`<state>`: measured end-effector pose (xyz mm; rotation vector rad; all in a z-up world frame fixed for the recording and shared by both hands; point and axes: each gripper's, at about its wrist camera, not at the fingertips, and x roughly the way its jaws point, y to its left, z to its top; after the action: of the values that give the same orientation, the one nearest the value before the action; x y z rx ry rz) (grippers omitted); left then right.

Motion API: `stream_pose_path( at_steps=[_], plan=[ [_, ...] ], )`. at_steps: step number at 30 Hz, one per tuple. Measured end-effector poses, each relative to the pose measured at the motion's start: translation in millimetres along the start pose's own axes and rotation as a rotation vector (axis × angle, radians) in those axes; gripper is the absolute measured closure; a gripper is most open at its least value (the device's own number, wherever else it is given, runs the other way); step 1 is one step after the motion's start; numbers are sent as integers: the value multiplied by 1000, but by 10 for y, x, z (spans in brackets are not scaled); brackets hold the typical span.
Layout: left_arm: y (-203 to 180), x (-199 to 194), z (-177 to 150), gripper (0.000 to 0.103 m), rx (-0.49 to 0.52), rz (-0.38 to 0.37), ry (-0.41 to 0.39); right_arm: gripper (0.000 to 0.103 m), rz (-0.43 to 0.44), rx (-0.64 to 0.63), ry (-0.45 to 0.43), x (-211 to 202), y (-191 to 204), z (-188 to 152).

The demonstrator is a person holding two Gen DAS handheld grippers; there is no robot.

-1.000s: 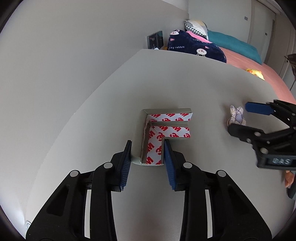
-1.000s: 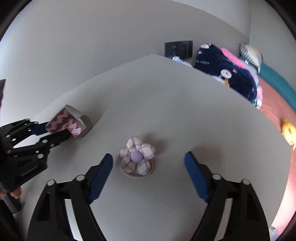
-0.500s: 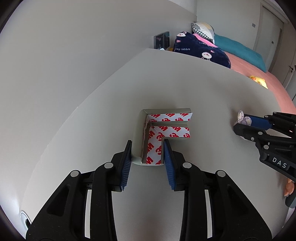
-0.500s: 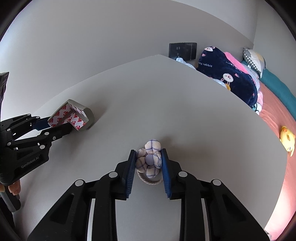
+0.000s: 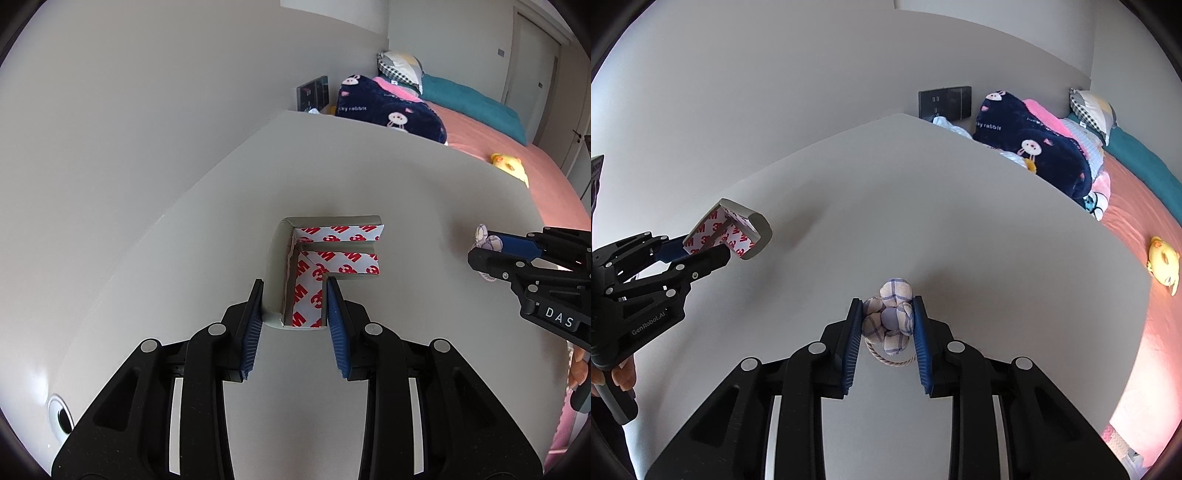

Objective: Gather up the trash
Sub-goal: 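Lift and carry the corner piece and flower plush in both grippers over the black bin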

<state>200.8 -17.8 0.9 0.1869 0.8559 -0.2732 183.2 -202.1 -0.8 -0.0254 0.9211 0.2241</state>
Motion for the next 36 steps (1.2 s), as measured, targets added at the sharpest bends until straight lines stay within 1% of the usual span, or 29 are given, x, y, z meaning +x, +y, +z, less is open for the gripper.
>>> stream_pose_path(
  at_steps=[8, 20, 36],
  plan=[
    [-259, -240, -65, 70, 9, -23, -16, 75, 4, 18, -25, -364, -77, -183],
    [-625, -535, -203, 70, 35, -46, -39, 75, -2, 44, -50, -757, -211, -469],
    [-1154, -718, -292, 70, 83, -102, -56, 75, -45, 96, -81, -1224, -487, -908]
  ],
)
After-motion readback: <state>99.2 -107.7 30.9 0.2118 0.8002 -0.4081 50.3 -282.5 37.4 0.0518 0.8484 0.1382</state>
